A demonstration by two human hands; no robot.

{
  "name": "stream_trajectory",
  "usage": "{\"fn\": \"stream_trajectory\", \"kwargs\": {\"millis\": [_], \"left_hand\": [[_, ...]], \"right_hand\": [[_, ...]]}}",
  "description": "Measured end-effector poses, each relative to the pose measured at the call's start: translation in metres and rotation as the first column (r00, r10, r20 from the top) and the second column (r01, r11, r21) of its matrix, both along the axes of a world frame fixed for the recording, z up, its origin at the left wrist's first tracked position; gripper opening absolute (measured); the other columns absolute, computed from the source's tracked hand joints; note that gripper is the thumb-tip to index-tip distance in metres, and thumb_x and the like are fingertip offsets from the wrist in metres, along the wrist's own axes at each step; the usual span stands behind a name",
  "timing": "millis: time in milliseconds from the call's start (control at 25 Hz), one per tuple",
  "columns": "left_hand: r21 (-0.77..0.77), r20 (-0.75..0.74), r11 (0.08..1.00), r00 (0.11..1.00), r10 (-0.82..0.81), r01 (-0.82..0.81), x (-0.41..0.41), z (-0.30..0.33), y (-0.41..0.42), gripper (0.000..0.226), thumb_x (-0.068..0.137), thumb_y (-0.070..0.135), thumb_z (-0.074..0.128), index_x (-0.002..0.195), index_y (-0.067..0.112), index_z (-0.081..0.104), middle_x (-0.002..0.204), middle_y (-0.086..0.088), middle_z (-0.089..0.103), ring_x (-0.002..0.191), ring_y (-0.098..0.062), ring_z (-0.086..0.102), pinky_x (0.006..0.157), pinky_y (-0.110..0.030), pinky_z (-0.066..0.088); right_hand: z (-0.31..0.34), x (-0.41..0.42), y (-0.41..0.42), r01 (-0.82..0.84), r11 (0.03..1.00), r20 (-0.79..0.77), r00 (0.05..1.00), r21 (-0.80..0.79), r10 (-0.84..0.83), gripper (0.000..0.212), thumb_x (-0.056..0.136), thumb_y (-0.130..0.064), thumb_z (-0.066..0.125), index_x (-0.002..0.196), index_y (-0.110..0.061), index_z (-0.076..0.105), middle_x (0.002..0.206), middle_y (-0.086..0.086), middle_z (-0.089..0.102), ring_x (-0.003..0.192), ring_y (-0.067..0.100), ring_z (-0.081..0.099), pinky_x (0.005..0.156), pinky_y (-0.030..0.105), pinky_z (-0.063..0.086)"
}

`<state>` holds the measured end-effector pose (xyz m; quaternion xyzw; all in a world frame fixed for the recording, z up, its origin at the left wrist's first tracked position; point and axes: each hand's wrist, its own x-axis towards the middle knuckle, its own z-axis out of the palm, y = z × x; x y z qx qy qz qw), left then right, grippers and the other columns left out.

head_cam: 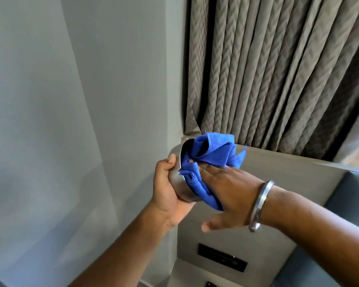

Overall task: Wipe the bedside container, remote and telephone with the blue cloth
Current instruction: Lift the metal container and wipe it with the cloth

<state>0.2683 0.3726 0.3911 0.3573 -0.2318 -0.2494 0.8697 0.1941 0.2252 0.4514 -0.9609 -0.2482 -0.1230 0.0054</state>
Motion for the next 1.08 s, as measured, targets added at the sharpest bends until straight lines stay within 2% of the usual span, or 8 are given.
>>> {"fn": "stream_trajectory", "kwargs": {"millis": [160, 280, 400, 520, 600, 720, 920, 1080], "left_hand": [[0.023, 0.165, 0.980, 0.968, 0.191, -0.197, 0.002, 0.005, -0.008, 0.059, 0.077, 0.041, 0.052, 0.135, 0.034, 0.056, 0.121, -0.001, 0.072, 0.110, -0.020, 0.068, 0.086, -0.031, 0.057], [-0.010, 0.369, 0.936, 0.869, 0.330, -0.351, 0.004, 0.006, -0.002, 0.064, 0.075, 0.037, 0.056, 0.138, 0.042, 0.049, 0.113, -0.002, 0.070, 0.103, -0.022, 0.065, 0.090, -0.040, 0.052], [-0.020, 0.608, 0.917, 0.723, 0.326, -0.398, 0.005, -0.002, 0.012, 0.082, 0.078, 0.036, 0.066, 0.152, 0.029, 0.031, 0.125, -0.020, 0.057, 0.103, -0.029, 0.056, 0.093, -0.039, 0.045], [0.040, 0.677, 0.913, 0.683, 0.274, -0.406, 0.009, -0.006, 0.028, 0.084, 0.075, 0.030, 0.063, 0.152, 0.034, 0.029, 0.130, -0.040, 0.044, 0.096, -0.027, 0.057, 0.085, -0.036, 0.046], [0.077, 0.709, 0.905, 0.661, 0.246, -0.419, 0.015, -0.009, 0.039, 0.084, 0.075, 0.031, 0.064, 0.151, 0.036, 0.029, 0.137, -0.036, 0.042, 0.109, -0.035, 0.057, 0.089, -0.044, 0.048], [0.010, 0.742, 0.906, 0.611, 0.277, -0.423, 0.014, -0.019, 0.045, 0.087, 0.082, 0.040, 0.070, 0.153, 0.028, 0.022, 0.144, -0.020, 0.044, 0.123, -0.037, 0.053, 0.098, -0.042, 0.047], [0.011, 0.710, 0.809, 0.574, 0.407, -0.588, 0.029, -0.025, 0.053, 0.087, 0.079, 0.043, 0.071, 0.153, 0.034, 0.025, 0.142, -0.014, 0.053, 0.120, -0.035, 0.059, 0.088, -0.050, 0.055], [-0.089, -0.015, 0.935, 0.939, 0.343, -0.343, 0.044, -0.040, 0.089, 0.086, 0.070, 0.053, 0.072, 0.147, 0.027, 0.043, 0.137, -0.004, 0.062, 0.133, -0.034, 0.050, 0.100, -0.051, 0.047]], "right_hand": [[0.003, -0.001, 0.009, 0.077, 0.883, -0.342, 0.935, 0.463, 0.098, 0.020, 0.071, -0.013, 0.053, 0.088, -0.004, 0.057, 0.082, 0.007, 0.062, 0.075, 0.020, 0.057, 0.071, 0.038, 0.050], [0.005, -0.006, 0.024, 0.330, 0.458, -0.485, 0.830, 0.826, 0.275, 0.011, 0.064, -0.008, 0.047, 0.056, -0.016, 0.047, 0.053, -0.001, 0.044, 0.049, 0.012, 0.038, 0.052, 0.029, 0.031], [-0.003, -0.012, 0.030, 0.432, 0.115, -0.427, 0.749, 0.894, 0.507, 0.031, 0.063, -0.003, 0.046, 0.086, 0.008, 0.063, 0.083, 0.015, 0.067, 0.081, 0.031, 0.065, 0.079, 0.039, 0.045], [-0.003, -0.014, 0.037, 0.515, 0.001, -0.393, 0.653, 0.857, 0.647, 0.034, 0.070, -0.003, 0.043, 0.099, 0.013, 0.052, 0.100, 0.032, 0.052, 0.099, 0.065, 0.041, 0.093, 0.056, 0.035], [0.003, -0.011, 0.037, 0.577, -0.098, -0.311, 0.566, 0.811, 0.763, 0.024, 0.078, -0.006, 0.038, 0.097, 0.000, 0.050, 0.097, 0.027, 0.046, 0.091, 0.065, 0.034, 0.086, 0.056, 0.031], [0.010, 0.003, 0.037, 0.638, -0.296, -0.163, 0.558, 0.711, 0.814, 0.054, 0.085, -0.014, 0.034, 0.137, -0.001, 0.043, 0.145, 0.024, 0.042, 0.121, 0.043, 0.044, 0.107, 0.056, 0.031], [0.006, 0.021, 0.037, 0.559, -0.598, 0.021, 0.720, 0.575, 0.693, 0.047, 0.088, -0.016, 0.037, 0.130, 0.002, 0.047, 0.129, 0.028, 0.058, 0.114, 0.040, 0.059, 0.098, 0.056, 0.044], [-0.008, 0.012, -0.001, 0.455, -0.707, 0.101, 0.800, 0.542, 0.592, 0.051, 0.091, -0.021, 0.035, 0.137, 0.001, 0.043, 0.139, 0.024, 0.050, 0.128, 0.042, 0.047, 0.105, 0.058, 0.036]]}}
